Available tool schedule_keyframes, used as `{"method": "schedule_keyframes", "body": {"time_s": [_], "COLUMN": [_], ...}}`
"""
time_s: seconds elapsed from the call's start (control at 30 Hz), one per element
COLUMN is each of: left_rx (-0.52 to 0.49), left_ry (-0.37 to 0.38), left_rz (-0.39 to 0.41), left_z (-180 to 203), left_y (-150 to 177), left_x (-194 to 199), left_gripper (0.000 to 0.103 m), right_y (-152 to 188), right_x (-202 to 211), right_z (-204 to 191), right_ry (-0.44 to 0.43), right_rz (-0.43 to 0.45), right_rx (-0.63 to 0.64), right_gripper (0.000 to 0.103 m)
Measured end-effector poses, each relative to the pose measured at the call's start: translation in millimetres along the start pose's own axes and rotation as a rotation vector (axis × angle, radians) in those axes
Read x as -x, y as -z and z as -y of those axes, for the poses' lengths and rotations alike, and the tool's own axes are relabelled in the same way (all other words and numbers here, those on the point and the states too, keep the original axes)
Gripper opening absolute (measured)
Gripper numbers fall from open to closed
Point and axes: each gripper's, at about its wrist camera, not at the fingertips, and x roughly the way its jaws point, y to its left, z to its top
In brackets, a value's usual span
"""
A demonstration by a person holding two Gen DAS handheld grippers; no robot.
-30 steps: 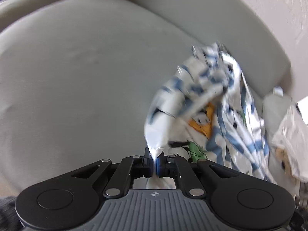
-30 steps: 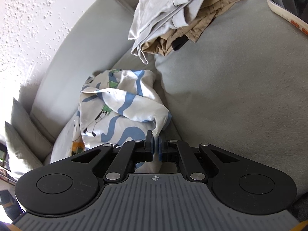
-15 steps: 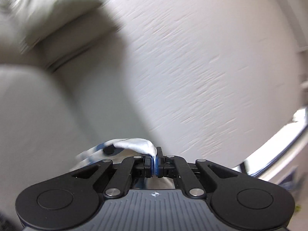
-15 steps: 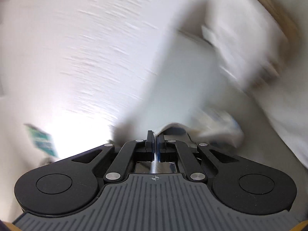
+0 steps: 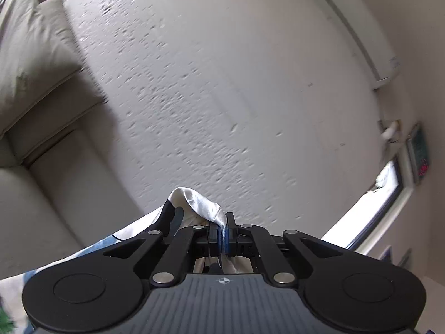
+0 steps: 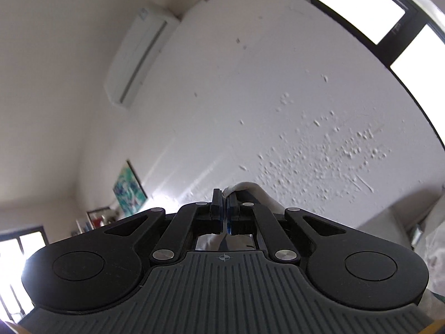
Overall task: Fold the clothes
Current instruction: 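Lift the garment high with both grippers to let it hang open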
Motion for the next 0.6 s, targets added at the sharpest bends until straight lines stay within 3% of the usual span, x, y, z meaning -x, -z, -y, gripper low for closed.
{"method": "schedule_keyframes", "body": {"time_s": [0.1,0.2,0.3,0.4,0.5,0.6], "left_rx": [0.011,0.032,0.052,0.071,-0.042,-0.001], "left_ry": [-0.077,-0.045,-0.013,0.020,0.110,0.002], "left_rz": [-0.054,-0.074,-0.093,-0.112,-0.020,-0.099], "left_z": [-14.8,-10.8,-6.8,-2.4,51.0,-5.3], "left_y": [0.1,-18.0,-36.1,-54.2,-75.0,-30.9], "left_x": [-23.7,-59.2,-94.6,-129.7,-101.4,-99.2], "left_gripper": [0.001,0.001,0.000,0.001,0.001,0.001], "right_y": [8.8,34.8,53.9,26.5,-22.4,-55.1], "right_x": [-47.6,-113.7,-181.0,-210.0,-186.1,-143.9], "right_z": [23.2,71.2,121.8,97.5,36.3,-6.0], "right_ry": [0.094,0.219,0.296,0.265,0.169,0.154], "right_rz": [-0.107,-0.244,-0.315,-0.225,-0.060,0.014], "right_rx": [-0.023,-0.096,-0.234,-0.150,0.020,0.126], "right_gripper": [0.002,0.002,0.002,0.002,0.002,0.002]}}
